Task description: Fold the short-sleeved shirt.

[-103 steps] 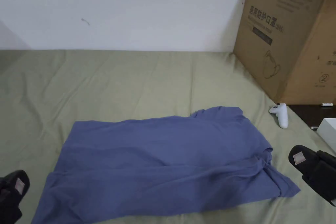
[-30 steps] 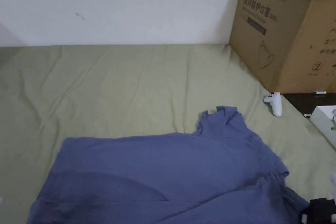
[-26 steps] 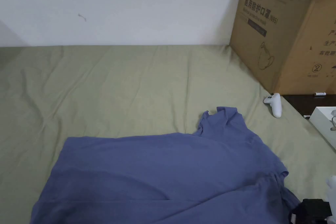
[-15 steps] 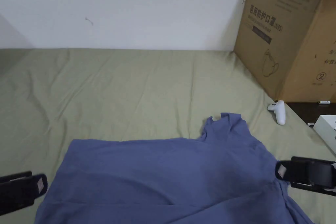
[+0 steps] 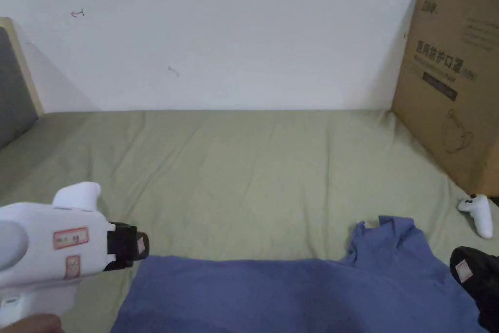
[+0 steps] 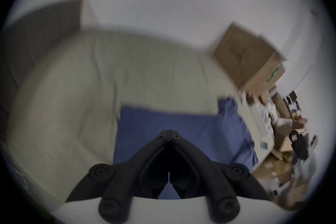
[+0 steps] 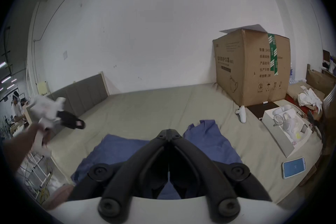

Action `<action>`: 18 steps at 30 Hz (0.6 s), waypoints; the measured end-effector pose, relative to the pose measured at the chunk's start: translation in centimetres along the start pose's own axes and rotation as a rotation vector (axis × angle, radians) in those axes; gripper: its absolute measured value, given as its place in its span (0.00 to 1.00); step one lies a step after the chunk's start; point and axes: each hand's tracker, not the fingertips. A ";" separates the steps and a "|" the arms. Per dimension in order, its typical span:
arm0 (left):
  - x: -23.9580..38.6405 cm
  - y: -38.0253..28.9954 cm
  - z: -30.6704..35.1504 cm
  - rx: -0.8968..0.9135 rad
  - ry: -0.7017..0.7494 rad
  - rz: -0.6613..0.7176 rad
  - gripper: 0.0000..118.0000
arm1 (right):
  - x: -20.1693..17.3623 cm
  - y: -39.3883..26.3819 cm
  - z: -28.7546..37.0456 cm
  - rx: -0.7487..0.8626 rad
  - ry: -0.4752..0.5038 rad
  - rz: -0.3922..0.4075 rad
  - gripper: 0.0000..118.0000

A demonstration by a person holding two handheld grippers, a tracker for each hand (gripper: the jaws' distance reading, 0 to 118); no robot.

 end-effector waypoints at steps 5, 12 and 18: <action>-4.7 4.3 -10.0 -0.137 0.207 -0.117 0.11 | 1.4 -2.1 -2.2 -0.114 0.014 0.000 0.00; -8.6 4.5 -19.8 -0.257 0.221 -0.127 0.97 | 3.9 -4.6 -5.7 -0.288 -0.002 -0.134 0.00; -8.6 2.4 -20.9 -0.200 0.284 -0.158 1.00 | 5.0 -5.5 -6.7 -0.317 -0.040 -0.162 0.00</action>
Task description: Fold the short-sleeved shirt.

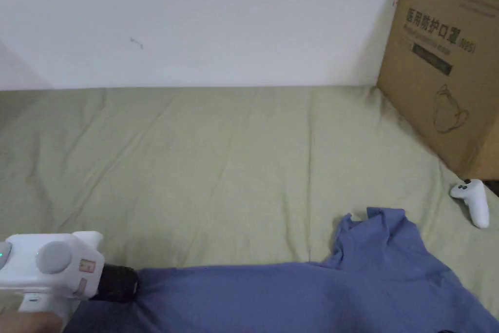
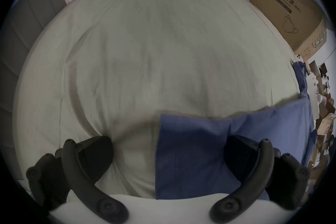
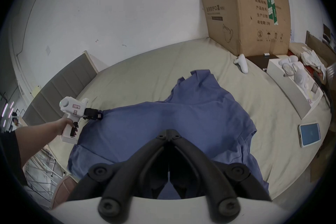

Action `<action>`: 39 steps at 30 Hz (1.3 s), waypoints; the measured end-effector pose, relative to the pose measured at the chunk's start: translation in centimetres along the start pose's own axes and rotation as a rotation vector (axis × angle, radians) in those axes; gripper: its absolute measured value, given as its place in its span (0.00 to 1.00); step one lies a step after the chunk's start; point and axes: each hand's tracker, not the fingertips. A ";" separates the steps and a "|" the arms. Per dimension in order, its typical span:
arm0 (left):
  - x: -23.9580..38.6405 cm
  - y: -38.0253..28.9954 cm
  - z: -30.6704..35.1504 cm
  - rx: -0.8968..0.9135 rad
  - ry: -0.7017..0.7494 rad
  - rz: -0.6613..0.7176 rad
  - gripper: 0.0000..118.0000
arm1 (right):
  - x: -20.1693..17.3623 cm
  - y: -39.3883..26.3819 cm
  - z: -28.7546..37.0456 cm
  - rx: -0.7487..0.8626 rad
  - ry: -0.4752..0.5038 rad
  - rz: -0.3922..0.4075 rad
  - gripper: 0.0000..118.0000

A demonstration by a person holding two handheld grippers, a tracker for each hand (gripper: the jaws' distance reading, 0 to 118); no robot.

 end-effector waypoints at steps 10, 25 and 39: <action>3.7 -4.0 5.0 0.154 0.058 -0.194 0.02 | 4.4 6.4 -4.6 -0.025 -0.010 -0.014 0.00; 3.8 -4.7 10.3 0.253 -0.056 -0.077 0.02 | 13.5 15.5 -28.3 -0.587 -0.251 -0.227 0.98; 2.5 -4.5 8.0 0.193 -0.048 0.031 0.02 | 11.0 13.6 -22.0 -0.489 -0.170 0.029 0.01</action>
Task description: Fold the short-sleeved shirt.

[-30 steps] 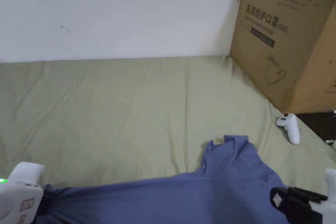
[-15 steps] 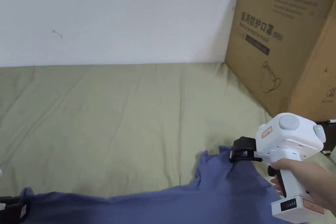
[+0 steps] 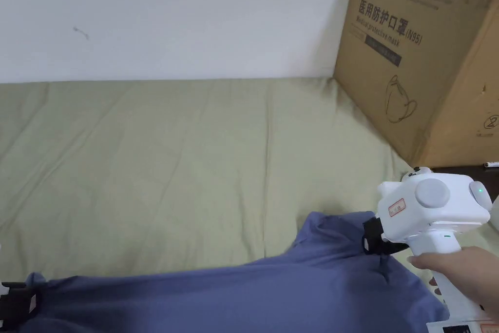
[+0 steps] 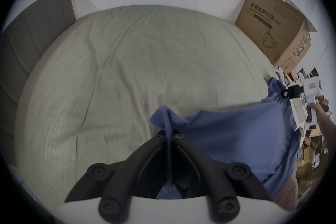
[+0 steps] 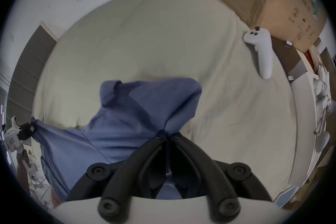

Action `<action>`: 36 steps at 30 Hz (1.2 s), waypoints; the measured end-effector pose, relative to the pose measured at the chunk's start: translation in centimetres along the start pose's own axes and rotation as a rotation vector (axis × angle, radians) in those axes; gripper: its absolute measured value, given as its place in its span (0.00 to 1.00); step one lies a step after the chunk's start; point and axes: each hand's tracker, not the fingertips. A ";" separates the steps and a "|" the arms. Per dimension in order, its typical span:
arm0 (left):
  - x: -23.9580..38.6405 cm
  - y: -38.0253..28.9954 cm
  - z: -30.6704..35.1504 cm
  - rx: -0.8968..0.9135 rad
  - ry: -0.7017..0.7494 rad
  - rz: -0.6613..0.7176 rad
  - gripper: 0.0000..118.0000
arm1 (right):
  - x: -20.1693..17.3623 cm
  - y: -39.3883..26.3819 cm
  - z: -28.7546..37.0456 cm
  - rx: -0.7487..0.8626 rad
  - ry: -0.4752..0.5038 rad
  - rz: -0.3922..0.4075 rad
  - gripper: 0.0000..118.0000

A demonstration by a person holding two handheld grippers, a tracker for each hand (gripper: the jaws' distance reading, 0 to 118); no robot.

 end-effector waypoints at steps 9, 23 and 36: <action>0.4 2.5 4.2 0.349 0.000 0.042 0.02 | -0.3 0.0 8.2 0.453 -0.009 -0.107 0.01; -1.0 -8.1 11.6 0.082 -0.142 -0.092 0.02 | 2.4 -18.9 15.8 0.237 0.124 -0.141 0.01; -3.8 -15.2 11.7 -0.039 -0.174 0.084 0.80 | 1.5 -24.7 14.1 0.132 0.078 -0.174 0.88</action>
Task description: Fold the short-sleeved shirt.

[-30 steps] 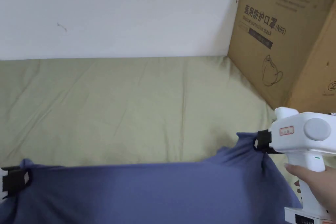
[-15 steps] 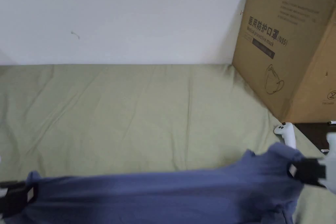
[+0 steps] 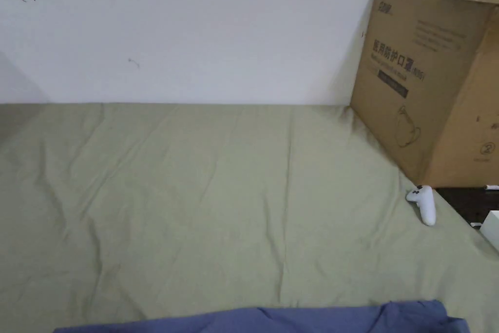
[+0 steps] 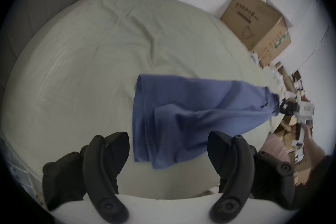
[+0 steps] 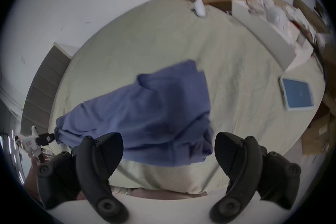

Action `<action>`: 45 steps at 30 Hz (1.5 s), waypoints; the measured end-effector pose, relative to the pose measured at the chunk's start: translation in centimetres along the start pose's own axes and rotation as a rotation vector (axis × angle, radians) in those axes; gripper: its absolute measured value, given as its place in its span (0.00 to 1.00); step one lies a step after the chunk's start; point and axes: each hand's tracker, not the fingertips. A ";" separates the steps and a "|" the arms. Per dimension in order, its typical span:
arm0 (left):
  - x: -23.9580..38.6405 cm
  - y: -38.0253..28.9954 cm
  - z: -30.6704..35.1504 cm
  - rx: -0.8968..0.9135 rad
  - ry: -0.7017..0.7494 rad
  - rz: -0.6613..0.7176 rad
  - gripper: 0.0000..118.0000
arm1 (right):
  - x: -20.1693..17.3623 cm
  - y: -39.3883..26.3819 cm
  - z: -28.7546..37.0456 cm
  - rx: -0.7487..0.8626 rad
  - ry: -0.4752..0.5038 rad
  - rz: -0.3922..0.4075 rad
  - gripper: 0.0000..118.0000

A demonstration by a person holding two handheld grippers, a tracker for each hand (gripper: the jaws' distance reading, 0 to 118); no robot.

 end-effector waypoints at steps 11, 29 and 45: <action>13.8 -2.9 12.4 1.158 0.220 -0.060 0.10 | -13.9 -6.1 10.9 1.072 -0.045 0.233 0.20; 1.5 2.6 8.2 0.220 -0.239 0.357 0.00 | -13.7 -6.3 11.7 0.806 0.151 0.185 0.00; -13.4 -1.5 -5.1 0.069 -0.639 0.658 1.00 | -15.9 -5.9 7.6 0.520 0.141 0.152 0.00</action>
